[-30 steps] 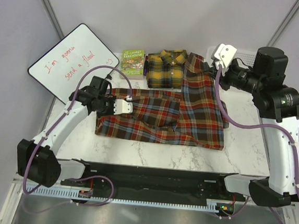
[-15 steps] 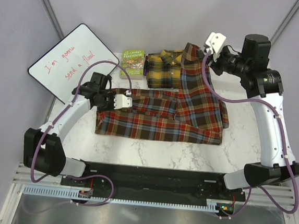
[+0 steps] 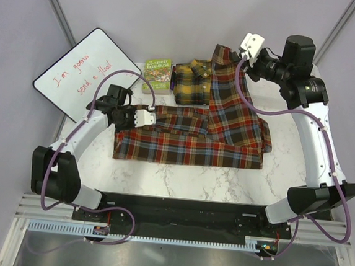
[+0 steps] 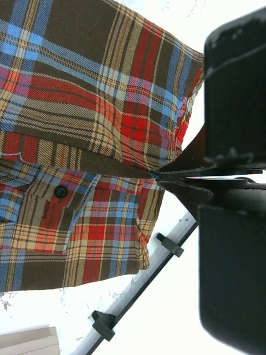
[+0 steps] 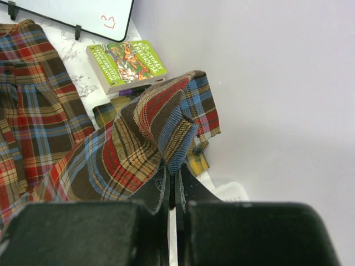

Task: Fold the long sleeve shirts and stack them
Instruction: Fold the shirt

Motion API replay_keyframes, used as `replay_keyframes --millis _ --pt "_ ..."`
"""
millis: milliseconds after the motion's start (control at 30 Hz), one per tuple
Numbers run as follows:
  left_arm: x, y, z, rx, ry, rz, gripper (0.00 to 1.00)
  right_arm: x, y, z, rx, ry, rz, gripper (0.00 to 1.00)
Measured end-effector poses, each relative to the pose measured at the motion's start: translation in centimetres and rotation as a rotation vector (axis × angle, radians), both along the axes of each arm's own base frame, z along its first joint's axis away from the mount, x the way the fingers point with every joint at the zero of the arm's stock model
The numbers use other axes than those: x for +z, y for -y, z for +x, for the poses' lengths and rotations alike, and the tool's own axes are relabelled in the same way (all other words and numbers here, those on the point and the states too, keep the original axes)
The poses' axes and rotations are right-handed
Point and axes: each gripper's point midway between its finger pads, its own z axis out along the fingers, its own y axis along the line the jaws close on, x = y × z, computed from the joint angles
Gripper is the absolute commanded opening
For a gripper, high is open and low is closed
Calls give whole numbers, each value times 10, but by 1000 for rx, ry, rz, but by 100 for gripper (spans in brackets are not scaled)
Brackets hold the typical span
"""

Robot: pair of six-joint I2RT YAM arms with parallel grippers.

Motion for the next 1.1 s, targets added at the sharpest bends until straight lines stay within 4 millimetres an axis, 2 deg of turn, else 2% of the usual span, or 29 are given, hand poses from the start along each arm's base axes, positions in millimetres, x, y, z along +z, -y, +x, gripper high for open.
replay_keyframes --millis 267,667,900,933,1033,1067,1100 --pt "-4 -1 8 8 8 2 2 6 -2 5 4 32 8 0" --pt "-25 -2 20 16 -16 11 2 -5 -3 14 2 26 9 0" --pt "-47 -8 7 23 -61 36 2 -9 -5 17 4 26 15 0" --pt "-51 -9 5 25 -69 40 4 -11 -5 17 5 20 16 0" --pt "-59 -11 3 28 -87 48 19 -20 -7 17 12 -4 17 0" --pt "-61 -11 4 29 -89 51 29 -22 -7 17 13 -12 19 0" --pt "-63 -12 5 32 -92 56 34 -23 -8 17 14 -17 21 0"
